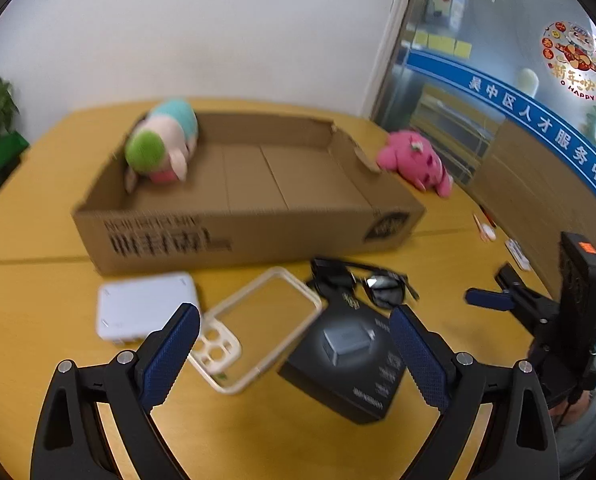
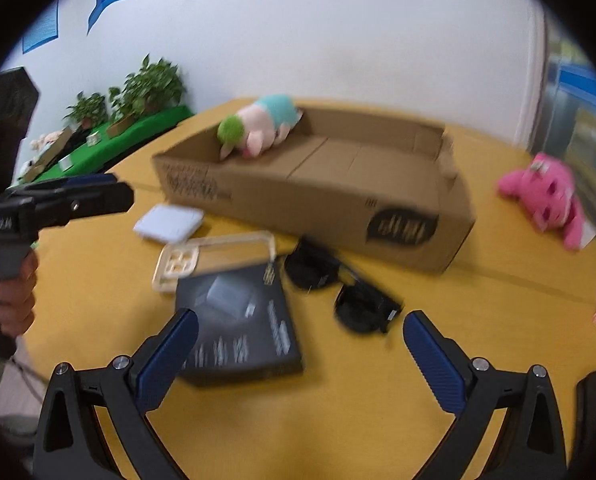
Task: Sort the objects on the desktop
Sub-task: 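Withdraw the right tool and move it toward the black charger box, then grasp the black charger box with the right gripper and lift it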
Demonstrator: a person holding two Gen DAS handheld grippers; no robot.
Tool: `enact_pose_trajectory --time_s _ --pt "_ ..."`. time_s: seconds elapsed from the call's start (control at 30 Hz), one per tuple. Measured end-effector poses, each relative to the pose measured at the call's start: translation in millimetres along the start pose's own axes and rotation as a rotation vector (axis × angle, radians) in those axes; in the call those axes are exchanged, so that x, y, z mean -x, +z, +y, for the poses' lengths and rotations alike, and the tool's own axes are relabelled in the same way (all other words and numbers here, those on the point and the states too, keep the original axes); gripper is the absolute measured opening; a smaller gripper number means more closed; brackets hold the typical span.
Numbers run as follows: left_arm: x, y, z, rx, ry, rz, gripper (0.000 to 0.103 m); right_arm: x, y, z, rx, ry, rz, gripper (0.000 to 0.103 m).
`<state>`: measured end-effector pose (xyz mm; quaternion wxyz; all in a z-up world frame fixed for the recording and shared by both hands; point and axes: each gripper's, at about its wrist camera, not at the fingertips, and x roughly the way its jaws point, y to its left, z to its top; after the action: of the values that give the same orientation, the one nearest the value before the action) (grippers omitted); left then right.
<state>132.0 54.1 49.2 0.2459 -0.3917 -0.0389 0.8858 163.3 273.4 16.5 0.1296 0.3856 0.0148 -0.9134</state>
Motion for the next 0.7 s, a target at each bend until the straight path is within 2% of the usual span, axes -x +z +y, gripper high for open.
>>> enact_pose_trajectory --time_s 0.1,0.3,0.4,0.47,0.63,0.7 --pt "-11.5 -14.3 -0.3 0.039 -0.064 0.076 0.098 -8.4 -14.5 0.9 0.004 0.082 0.035 0.102" --pt "-27.6 -41.7 -2.7 0.118 -0.166 0.181 0.098 -30.5 -12.4 3.9 0.039 0.173 0.016 0.102" --pt "-31.9 -49.2 -4.8 0.137 -0.175 0.190 0.097 -56.4 -13.4 16.3 0.115 0.172 0.101 0.102" --pt "-33.6 -52.4 -1.5 0.153 -0.174 0.196 0.097 -55.4 -16.2 27.0 0.123 0.253 0.103 0.103" --pt "-38.3 -57.6 9.8 0.185 -0.185 0.220 0.097 -33.2 -38.2 61.0 0.208 0.366 0.103 0.102" --pt "-44.0 -58.1 11.4 0.187 -0.199 0.238 0.097 -26.7 -43.4 60.1 0.216 0.352 0.094 0.102"
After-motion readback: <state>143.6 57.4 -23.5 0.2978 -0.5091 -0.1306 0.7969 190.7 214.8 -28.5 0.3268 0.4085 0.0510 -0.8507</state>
